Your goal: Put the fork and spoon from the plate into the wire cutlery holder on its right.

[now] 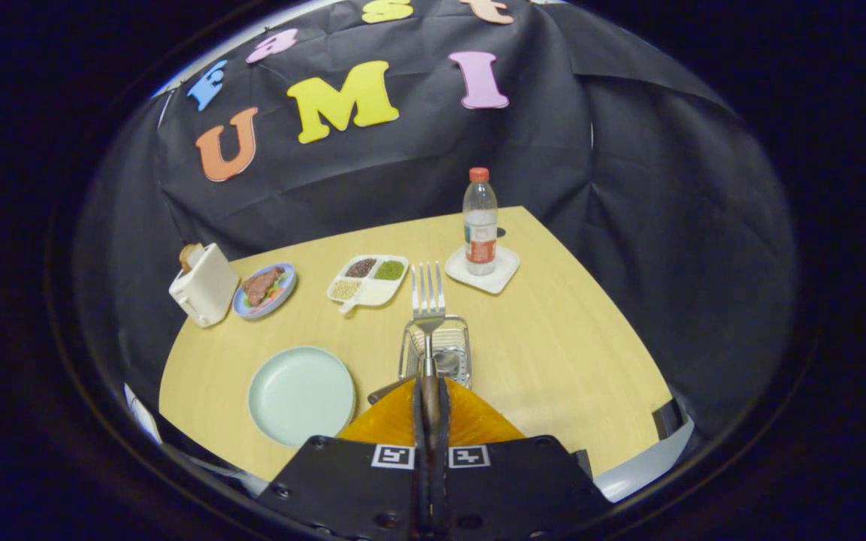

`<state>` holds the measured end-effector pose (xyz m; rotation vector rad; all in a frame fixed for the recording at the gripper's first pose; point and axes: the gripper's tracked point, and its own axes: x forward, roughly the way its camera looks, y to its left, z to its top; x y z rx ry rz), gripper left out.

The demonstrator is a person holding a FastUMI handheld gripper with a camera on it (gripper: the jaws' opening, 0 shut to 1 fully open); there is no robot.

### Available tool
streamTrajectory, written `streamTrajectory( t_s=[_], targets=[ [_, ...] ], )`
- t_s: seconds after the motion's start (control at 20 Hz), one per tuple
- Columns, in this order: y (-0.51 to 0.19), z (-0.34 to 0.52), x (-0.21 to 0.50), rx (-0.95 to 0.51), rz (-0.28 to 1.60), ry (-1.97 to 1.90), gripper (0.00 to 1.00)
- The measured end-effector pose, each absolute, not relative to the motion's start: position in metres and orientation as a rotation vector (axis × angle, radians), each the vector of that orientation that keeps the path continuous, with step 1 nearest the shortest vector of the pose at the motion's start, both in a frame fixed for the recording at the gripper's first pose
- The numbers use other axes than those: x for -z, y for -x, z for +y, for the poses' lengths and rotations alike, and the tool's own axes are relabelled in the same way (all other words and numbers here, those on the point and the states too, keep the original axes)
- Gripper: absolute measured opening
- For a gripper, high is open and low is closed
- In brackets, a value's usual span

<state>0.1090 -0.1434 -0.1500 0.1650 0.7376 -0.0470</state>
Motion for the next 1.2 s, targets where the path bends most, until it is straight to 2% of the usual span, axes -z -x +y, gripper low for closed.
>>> streamTrajectory(
  t_s=[0.5, 0.55, 0.75, 0.85, 0.9, 0.95, 1.05, 1.2],
  targets=[
    [-0.120, -0.151, 0.178, 0.051, 0.801, -0.185, 0.05],
    [-0.119, -0.150, 0.176, 0.045, 0.798, -0.191, 0.11],
    [-0.122, -0.150, 0.169, 0.037, 0.781, -0.202, 0.10],
    [-0.123, -0.152, 0.170, 0.051, 0.771, -0.200, 0.23],
    [-0.122, -0.151, 0.168, 0.050, 0.761, -0.206, 0.23],
    [-0.122, -0.150, 0.165, 0.048, 0.748, -0.209, 0.29],
    [-0.121, -0.150, 0.160, 0.054, 0.729, -0.198, 0.50],
    [-0.120, -0.150, 0.148, 0.076, 0.680, -0.188, 0.62]
  ],
)
